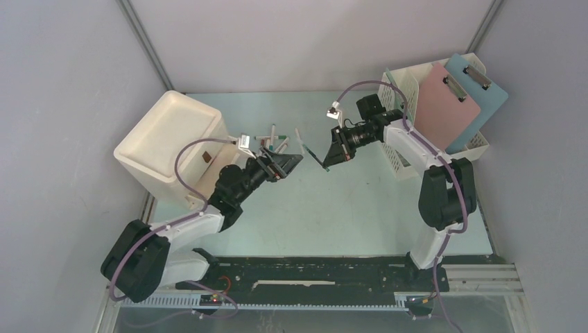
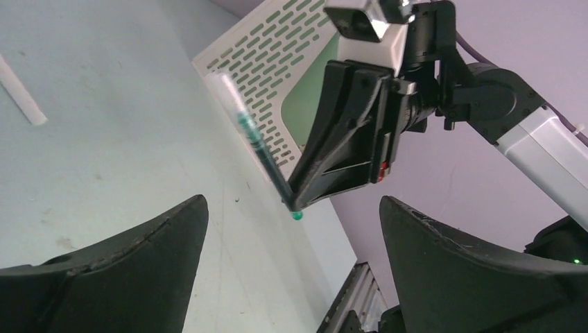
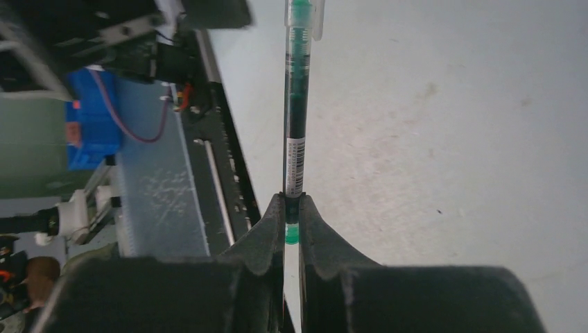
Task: Organize the desk
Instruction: Pick up the stationery from the center of the board, then place the stationery in the drawer.
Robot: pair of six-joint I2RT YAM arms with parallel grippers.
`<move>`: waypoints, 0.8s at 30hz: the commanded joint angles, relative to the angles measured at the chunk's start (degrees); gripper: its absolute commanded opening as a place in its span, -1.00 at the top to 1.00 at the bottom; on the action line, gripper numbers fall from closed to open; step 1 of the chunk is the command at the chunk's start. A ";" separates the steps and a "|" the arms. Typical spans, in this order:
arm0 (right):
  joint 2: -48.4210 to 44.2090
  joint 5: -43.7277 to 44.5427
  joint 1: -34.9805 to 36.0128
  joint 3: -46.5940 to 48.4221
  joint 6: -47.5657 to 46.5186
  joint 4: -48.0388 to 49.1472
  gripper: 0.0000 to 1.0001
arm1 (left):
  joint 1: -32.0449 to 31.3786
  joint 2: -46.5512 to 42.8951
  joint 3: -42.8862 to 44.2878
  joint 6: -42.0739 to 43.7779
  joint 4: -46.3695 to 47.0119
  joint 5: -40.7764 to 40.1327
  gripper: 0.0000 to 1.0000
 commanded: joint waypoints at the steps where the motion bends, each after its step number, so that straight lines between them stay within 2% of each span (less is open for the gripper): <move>1: -3.50 -10.83 -0.61 -0.31 1.76 1.02 1.00 | -1.74 3.35 3.12 -3.80 7.93 0.97 -1.00; 6: -3.66 -15.10 -0.30 -0.34 1.62 0.65 1.00 | -3.35 7.13 5.21 -5.35 10.59 1.09 -0.97; 11: -3.46 -16.72 -0.15 -0.41 1.51 0.49 1.00 | -4.82 9.52 6.22 -6.16 12.39 1.22 -0.82; 13: -3.62 -17.13 -0.26 -0.36 1.59 0.50 1.00 | -5.23 10.32 6.42 -6.67 13.04 1.31 -0.64; 20: -3.83 -18.05 -0.17 -0.41 1.73 0.35 1.00 | -5.78 13.61 6.84 -8.79 16.74 2.16 -0.26; 24: -3.98 -17.97 -0.02 -0.48 1.78 0.55 1.00 | -6.01 14.70 7.24 -9.25 17.36 2.48 0.04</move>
